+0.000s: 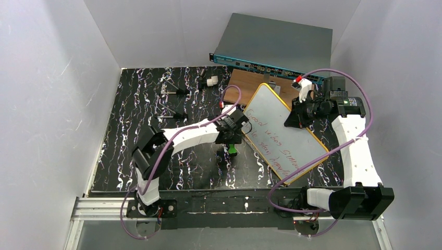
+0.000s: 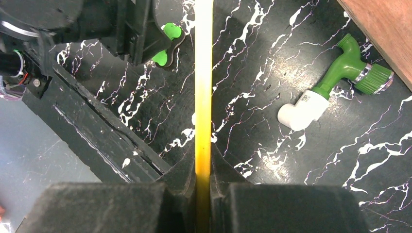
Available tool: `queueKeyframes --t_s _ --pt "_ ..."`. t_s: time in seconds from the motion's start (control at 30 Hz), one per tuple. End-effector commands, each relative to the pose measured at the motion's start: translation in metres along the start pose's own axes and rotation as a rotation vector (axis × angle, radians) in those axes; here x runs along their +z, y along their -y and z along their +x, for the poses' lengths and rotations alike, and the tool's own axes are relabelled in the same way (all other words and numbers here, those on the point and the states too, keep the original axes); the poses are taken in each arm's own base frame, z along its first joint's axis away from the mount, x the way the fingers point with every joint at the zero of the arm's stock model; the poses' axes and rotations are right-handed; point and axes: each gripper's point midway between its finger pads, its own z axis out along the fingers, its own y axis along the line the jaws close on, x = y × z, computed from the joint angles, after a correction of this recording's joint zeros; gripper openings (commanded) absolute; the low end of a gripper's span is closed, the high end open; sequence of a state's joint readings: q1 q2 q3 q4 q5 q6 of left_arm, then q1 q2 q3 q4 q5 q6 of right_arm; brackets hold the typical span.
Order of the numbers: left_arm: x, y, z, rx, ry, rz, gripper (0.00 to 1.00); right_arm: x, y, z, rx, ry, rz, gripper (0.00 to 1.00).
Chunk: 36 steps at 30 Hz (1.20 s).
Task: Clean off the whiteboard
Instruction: Adjust the whiteboard at the center of the board, then pick up the whiteboard eraser from the center of the board.
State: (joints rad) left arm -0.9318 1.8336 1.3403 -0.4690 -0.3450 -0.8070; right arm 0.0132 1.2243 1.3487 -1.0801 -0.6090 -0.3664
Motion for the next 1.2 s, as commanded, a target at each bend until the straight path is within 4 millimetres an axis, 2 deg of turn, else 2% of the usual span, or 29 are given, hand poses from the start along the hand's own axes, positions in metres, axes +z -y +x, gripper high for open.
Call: queueKeyframes --t_s 0.0,0.4,0.8,0.83,0.9,1.0,1.13,1.17 --pt "-0.001 -0.006 0.001 0.0 -0.003 -0.09 0.56 -0.003 -0.009 -0.021 -0.055 0.096 -0.043 0.01" --pt "0.025 -0.001 0.026 -0.012 -0.081 -0.137 0.46 -0.003 -0.011 -0.021 -0.056 0.1 -0.059 0.01" --pt "0.032 -0.007 0.025 0.019 -0.045 -0.138 0.28 0.0 -0.014 -0.017 -0.053 0.095 -0.08 0.01" --pt "0.032 -0.006 0.026 0.028 -0.04 -0.124 0.24 0.001 -0.014 -0.016 -0.052 0.094 -0.082 0.01" --pt "0.03 -0.005 0.024 0.052 -0.029 -0.096 0.17 0.001 -0.015 -0.016 -0.051 0.094 -0.088 0.01" --pt "0.018 -0.008 0.022 0.102 -0.011 -0.052 0.12 0.003 -0.018 -0.016 -0.041 0.091 -0.118 0.01" --pt "-0.013 -0.011 0.023 0.177 0.041 0.106 0.05 0.006 -0.017 -0.015 -0.017 0.088 -0.149 0.01" --pt "-0.021 -0.013 0.028 0.189 0.061 0.161 0.03 0.01 -0.023 -0.014 -0.029 0.076 -0.169 0.01"
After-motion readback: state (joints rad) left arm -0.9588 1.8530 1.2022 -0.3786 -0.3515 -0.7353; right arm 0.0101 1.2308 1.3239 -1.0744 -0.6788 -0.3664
